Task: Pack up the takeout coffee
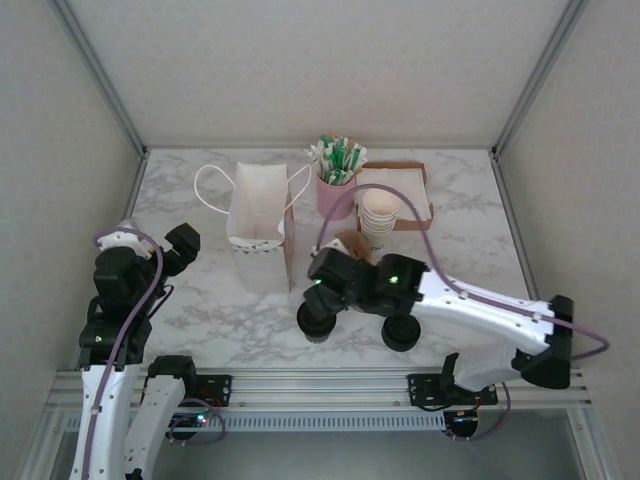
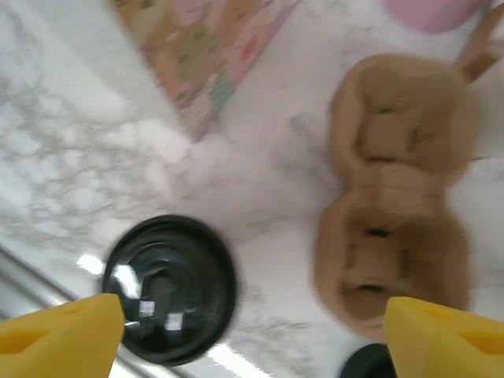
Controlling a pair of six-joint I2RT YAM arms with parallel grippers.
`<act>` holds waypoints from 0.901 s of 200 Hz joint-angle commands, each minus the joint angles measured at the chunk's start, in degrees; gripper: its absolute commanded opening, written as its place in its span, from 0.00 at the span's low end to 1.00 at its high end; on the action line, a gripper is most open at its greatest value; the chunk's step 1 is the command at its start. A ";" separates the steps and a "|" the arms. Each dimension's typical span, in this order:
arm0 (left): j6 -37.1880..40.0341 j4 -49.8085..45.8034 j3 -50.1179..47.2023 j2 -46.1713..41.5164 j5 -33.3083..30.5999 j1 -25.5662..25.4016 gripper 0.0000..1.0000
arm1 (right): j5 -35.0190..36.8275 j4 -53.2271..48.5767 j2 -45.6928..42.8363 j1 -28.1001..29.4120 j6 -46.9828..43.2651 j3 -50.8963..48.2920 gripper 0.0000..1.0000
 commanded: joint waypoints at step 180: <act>-0.33 -0.24 -0.21 -0.12 -0.23 0.66 1.00 | -10.54 12.81 11.32 -21.46 -20.57 -8.15 0.55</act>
